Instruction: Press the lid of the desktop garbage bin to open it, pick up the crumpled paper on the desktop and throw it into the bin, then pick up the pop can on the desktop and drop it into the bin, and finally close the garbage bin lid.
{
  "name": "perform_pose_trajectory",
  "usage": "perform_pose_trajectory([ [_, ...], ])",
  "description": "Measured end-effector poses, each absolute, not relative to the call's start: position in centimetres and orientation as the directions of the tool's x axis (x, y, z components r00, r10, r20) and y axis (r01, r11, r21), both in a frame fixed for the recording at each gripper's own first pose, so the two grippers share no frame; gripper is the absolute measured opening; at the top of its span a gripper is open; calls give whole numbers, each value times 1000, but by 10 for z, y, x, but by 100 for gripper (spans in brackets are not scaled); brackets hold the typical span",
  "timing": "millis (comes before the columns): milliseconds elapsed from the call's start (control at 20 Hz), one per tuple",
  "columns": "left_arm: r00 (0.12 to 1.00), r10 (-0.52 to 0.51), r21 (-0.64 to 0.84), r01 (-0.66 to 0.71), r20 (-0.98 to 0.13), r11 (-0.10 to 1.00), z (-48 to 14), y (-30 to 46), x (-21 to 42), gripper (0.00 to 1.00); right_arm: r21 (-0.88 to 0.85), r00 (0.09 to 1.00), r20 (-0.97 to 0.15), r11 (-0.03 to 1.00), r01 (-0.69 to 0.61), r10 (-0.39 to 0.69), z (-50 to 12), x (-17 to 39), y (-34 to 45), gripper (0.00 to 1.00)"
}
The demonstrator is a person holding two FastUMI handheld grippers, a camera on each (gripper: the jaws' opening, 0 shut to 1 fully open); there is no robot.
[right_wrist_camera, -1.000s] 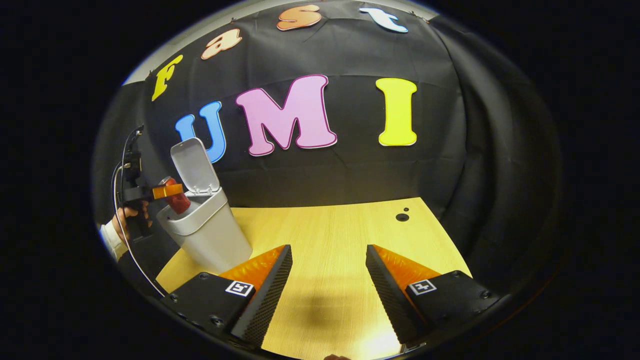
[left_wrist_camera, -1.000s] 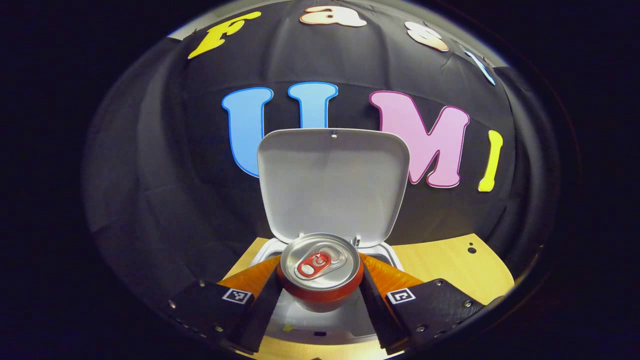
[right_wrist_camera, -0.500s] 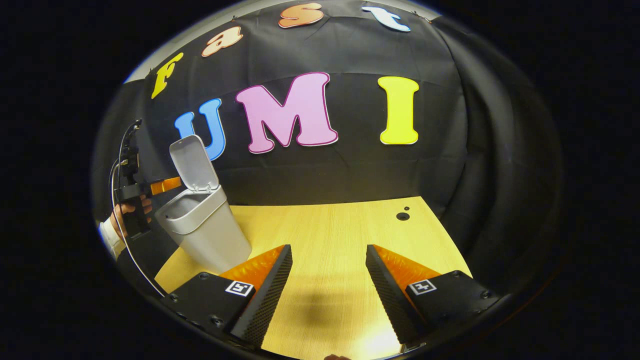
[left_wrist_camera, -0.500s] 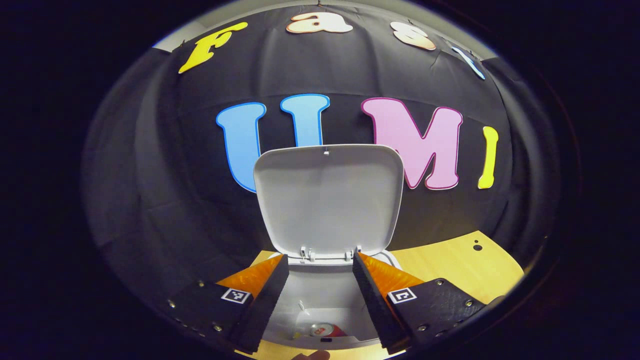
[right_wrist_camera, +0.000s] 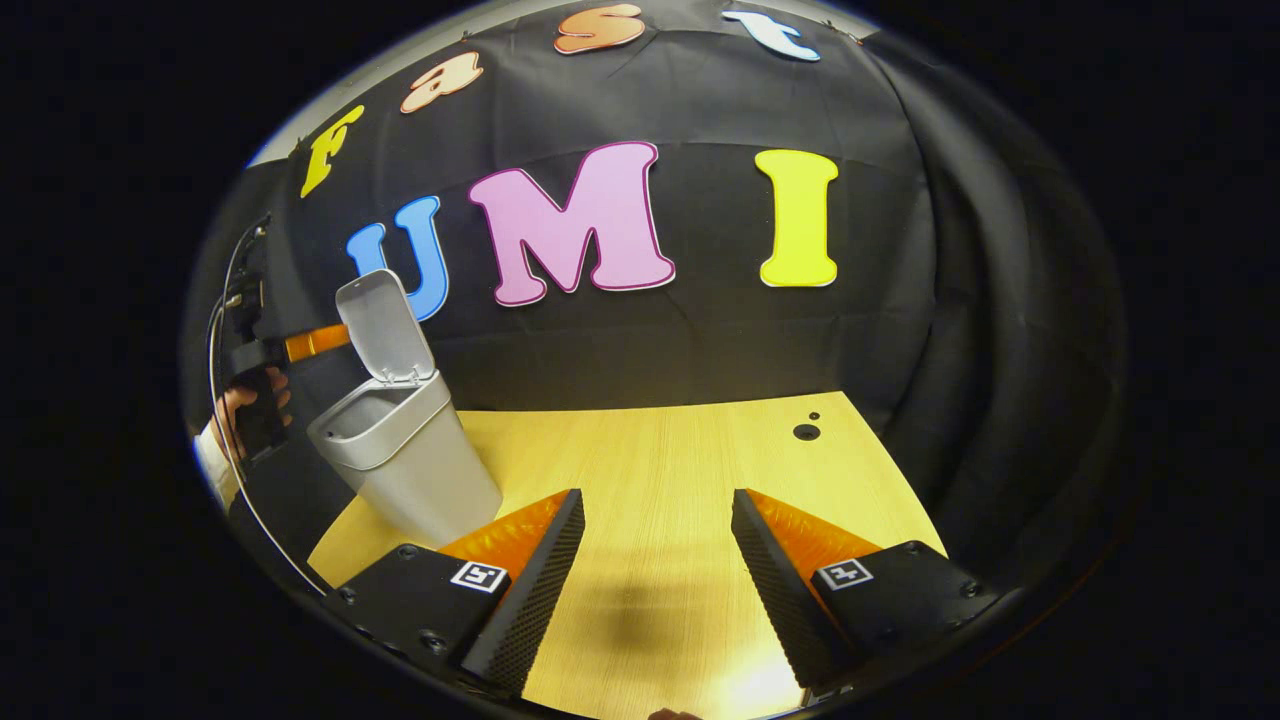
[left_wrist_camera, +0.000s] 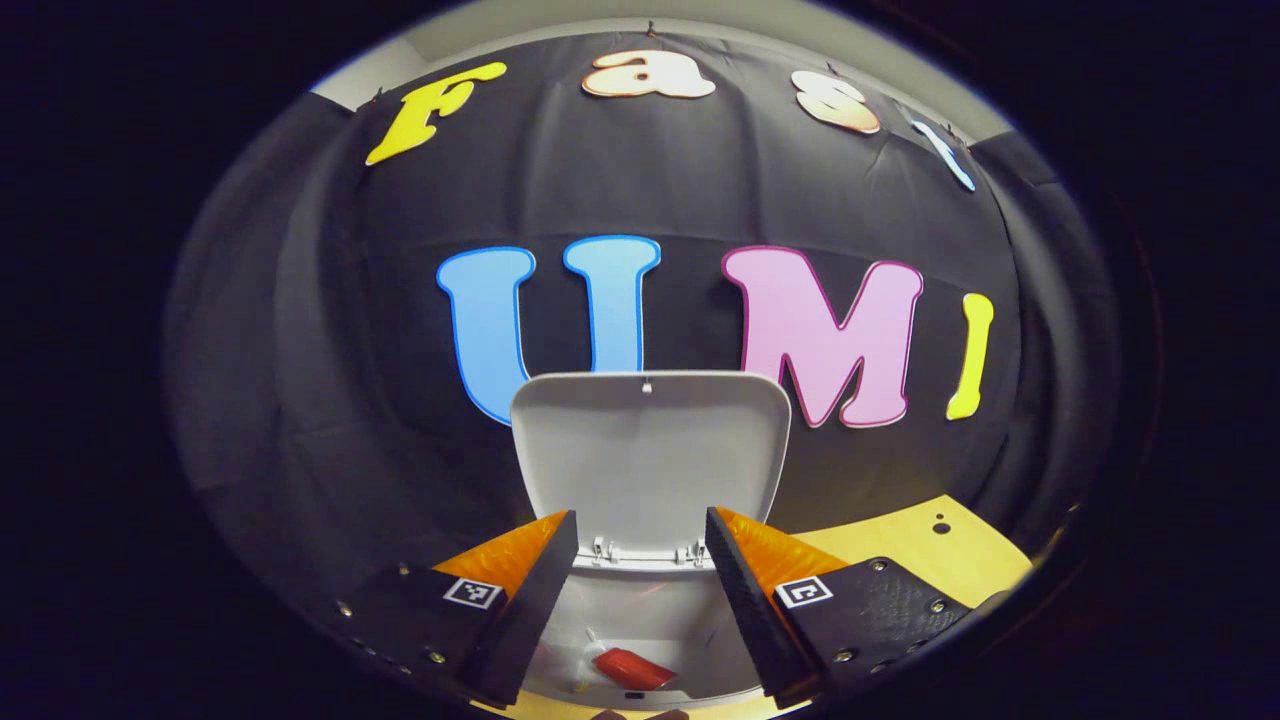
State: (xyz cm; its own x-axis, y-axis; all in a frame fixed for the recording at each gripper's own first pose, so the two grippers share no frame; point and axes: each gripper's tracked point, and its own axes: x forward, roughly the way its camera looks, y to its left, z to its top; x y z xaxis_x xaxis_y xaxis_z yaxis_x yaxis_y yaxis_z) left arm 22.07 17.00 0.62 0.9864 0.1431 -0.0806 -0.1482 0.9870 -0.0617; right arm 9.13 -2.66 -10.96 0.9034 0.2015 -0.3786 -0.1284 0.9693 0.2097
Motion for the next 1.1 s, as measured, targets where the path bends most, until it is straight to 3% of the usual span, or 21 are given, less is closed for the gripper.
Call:
perform_pose_trajectory([
  [250,990,143,-120,-143,-7,982,72,181,239,83,211,897,-392,969,-130,205,-114,93,-28,96],
  [450,989,143,-74,-140,33,987,101,190,260,83,223,895,-392,966,-130,211,-114,94,-25,96],
  [750,986,135,-80,-143,-95,987,72,208,309,83,216,895,-397,968,-125,205,-115,92,-30,96],
  [1100,979,113,-3,-115,-171,993,66,204,303,84,222,893,-404,968,-115,199,-119,93,-34,96],
])
